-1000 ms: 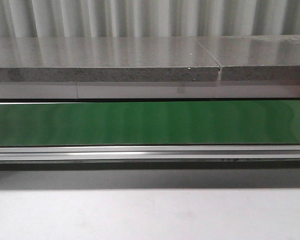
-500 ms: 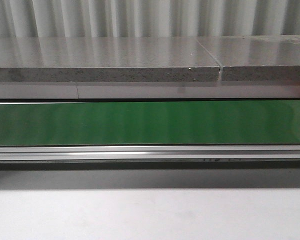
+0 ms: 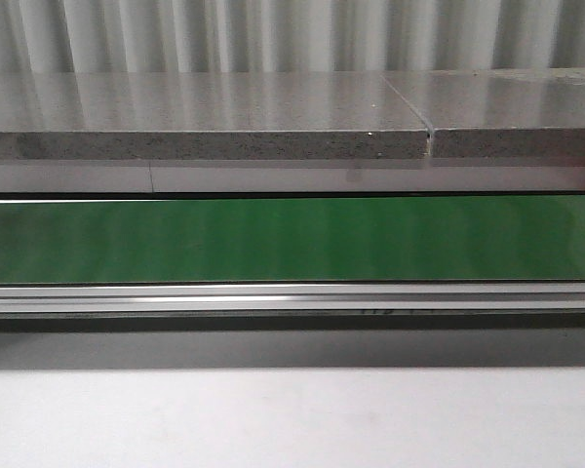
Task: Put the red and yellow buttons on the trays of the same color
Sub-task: 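Set the red button on the belt near end and open the left gripper, then grasp a yellow button with the left gripper and place it on the belt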
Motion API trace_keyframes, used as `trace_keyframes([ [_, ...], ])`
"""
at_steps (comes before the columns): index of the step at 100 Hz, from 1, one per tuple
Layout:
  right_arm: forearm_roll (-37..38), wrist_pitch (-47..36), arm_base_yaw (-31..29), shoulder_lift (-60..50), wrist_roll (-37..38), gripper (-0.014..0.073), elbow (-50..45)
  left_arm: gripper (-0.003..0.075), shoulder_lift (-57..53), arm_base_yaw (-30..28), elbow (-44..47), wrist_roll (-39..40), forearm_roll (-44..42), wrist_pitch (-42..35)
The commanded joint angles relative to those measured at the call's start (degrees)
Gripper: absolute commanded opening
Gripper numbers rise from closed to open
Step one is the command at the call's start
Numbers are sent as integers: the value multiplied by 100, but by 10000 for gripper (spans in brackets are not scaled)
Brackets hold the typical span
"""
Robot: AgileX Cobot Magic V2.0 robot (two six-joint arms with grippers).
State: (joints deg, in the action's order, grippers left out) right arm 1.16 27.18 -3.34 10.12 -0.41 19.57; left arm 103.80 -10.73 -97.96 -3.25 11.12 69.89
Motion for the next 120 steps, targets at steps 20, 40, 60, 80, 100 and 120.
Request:
trace_keyframes([
  [20, -13, -419, 8, 61, -41, -88, 133, 513, -99, -459, -280, 541, -777, 126],
  [40, -13, -419, 8, 61, -41, -88, 133, 512, 328, -836, -280, 638, -789, 84],
  [60, -13, -419, 8, 61, -41, -88, 133, 512, 725, -1123, -295, 638, -857, -207],
  [80, -13, -419, 8, 61, -41, -88, 133, 512, 1039, -1159, -308, 647, -814, -875],
  [100, -13, -419, 8, 61, -41, -88, 133, 512, 1257, -1159, -316, 647, -614, -1539],
  [120, -13, -419, 8, 61, -41, -88, 133, 512, 1541, -1159, -330, 647, -356, -1817],
])
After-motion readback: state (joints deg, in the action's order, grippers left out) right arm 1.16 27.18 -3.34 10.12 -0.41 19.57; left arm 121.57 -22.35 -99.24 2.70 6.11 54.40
